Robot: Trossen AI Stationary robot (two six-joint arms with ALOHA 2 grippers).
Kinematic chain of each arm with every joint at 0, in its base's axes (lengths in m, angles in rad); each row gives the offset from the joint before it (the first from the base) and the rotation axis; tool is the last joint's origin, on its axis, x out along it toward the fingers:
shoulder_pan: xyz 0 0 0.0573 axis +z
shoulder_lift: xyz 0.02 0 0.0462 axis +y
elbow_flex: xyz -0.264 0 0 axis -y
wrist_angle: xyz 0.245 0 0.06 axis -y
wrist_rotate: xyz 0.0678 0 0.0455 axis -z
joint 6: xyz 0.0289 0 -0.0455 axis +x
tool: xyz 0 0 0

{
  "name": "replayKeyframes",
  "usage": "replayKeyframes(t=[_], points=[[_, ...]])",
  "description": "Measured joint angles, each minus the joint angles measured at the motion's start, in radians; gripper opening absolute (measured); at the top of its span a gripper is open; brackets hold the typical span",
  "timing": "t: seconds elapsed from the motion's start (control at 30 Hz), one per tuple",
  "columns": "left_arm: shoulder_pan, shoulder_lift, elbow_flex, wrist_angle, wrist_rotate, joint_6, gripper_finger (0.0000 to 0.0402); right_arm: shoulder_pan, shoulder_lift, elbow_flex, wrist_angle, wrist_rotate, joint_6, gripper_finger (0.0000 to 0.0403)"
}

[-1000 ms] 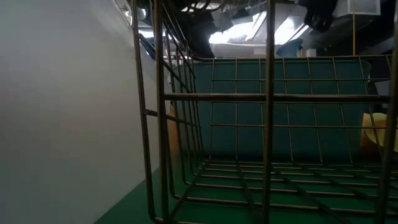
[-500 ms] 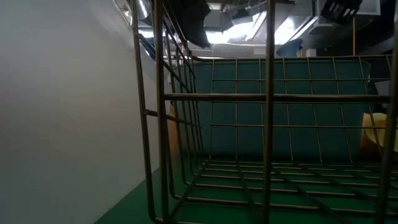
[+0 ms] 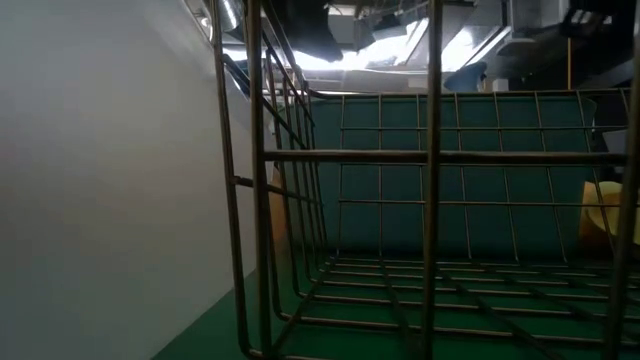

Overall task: Sort microfiber towel by color & place in baskets
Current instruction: Put the blue towel into the black circular wire basket

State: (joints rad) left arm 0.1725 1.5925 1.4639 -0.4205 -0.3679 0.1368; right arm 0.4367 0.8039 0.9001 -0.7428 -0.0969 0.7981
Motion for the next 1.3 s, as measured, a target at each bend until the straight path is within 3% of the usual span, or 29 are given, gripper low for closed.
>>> replayKeyframes(t=[0.2, 0.53, 1.0, 1.3], points=[[-0.045, 0.0, 0.0, -0.001, 0.0, 0.0, 0.0135, 0.139, 0.047, 0.0, -0.015, 0.013, 0.104, 0.0216], [-0.092, 0.001, 0.0, -0.006, 0.0, 0.0, 0.0135, 0.315, 0.225, 0.0, -0.182, 0.096, 0.3, 0.0216], [-0.098, 0.002, 0.0, -0.006, 0.0, 0.001, 0.0135, 0.362, 0.422, 0.0, -0.182, 0.079, 0.358, 0.0216], [-0.097, 0.002, 0.0, -0.006, 0.0, 0.001, 0.0135, 0.362, 0.428, 0.005, -0.184, -0.003, 0.36, 0.0216]])
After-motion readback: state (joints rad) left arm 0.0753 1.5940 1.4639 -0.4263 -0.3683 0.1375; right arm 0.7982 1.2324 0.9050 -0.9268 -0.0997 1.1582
